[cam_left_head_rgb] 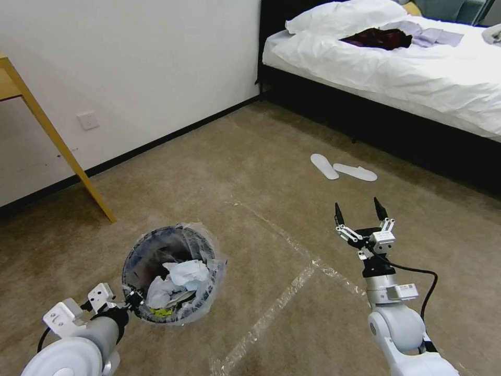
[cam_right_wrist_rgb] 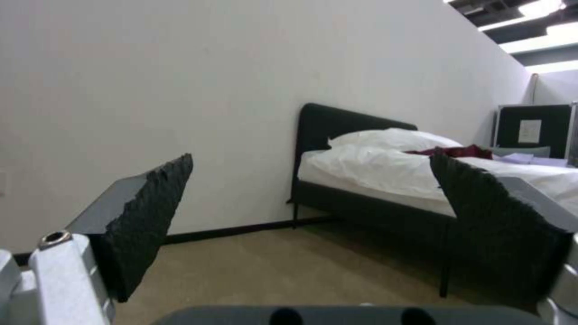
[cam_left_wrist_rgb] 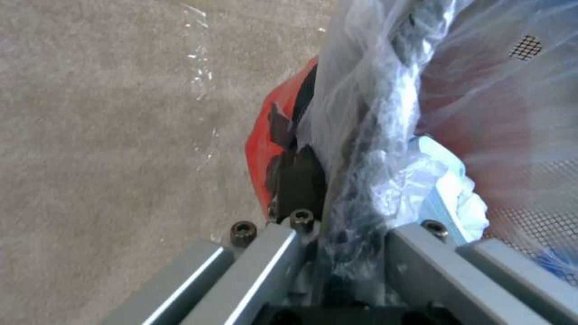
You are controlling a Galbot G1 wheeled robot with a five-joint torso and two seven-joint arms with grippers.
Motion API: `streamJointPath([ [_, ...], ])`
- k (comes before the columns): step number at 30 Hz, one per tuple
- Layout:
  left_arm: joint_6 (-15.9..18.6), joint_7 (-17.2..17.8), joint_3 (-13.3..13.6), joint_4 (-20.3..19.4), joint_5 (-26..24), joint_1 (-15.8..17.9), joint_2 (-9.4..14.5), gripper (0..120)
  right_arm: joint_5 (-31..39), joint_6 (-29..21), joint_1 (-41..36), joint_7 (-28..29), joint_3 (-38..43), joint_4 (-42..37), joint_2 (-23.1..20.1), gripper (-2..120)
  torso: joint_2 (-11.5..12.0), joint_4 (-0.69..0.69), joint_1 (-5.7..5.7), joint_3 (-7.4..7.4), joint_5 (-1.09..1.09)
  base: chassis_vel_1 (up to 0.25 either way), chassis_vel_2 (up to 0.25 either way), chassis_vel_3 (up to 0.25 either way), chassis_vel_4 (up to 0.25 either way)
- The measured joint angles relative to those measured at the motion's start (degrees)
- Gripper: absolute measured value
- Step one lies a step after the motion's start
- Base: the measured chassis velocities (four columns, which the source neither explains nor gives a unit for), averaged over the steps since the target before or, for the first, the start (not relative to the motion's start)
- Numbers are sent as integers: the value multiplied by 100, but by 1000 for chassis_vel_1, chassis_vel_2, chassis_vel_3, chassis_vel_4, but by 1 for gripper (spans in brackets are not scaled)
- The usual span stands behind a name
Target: Pick up the trash bin and place the garbage on the floor into it.
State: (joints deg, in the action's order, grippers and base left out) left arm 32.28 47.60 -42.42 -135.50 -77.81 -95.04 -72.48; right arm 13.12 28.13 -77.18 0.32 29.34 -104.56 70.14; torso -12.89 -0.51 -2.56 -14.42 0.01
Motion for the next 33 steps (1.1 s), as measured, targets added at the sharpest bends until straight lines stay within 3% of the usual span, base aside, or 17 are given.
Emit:
streamJointPath([
  [33, -3, -28, 73, 132, 10, 131, 42, 0, -67, 5, 112, -43, -144, 171, 125, 100, -1, 0, 0, 0, 1, -115, 119, 115, -122],
])
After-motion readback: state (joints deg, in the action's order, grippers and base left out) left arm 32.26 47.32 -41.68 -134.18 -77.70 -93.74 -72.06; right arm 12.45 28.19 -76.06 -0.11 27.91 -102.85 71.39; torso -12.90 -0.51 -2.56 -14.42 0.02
